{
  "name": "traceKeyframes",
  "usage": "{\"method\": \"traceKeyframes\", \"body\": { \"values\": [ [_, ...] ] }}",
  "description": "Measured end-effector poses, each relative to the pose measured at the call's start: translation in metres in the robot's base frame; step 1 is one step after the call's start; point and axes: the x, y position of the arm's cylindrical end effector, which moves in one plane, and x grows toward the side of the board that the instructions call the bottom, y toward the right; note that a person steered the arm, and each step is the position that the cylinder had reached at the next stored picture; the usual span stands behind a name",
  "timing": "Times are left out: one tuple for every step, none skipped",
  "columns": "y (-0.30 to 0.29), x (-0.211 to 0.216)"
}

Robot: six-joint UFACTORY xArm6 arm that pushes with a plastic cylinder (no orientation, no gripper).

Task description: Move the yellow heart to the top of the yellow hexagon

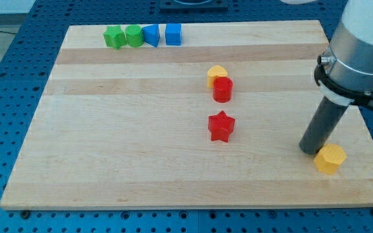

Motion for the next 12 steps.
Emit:
{"method": "traceKeyframes", "body": {
  "values": [
    [-0.008,-0.016],
    [-0.009,-0.072],
    [-0.017,-0.147],
    [-0.052,-0.213],
    [-0.122,-0.234],
    [-0.170,-0.201],
    [-0.174,-0.166],
    [-0.168,-0.166],
    [-0.147,-0.166],
    [-0.119,-0.166],
    [-0.094,-0.166],
    [-0.076,-0.166]
  ]
}}
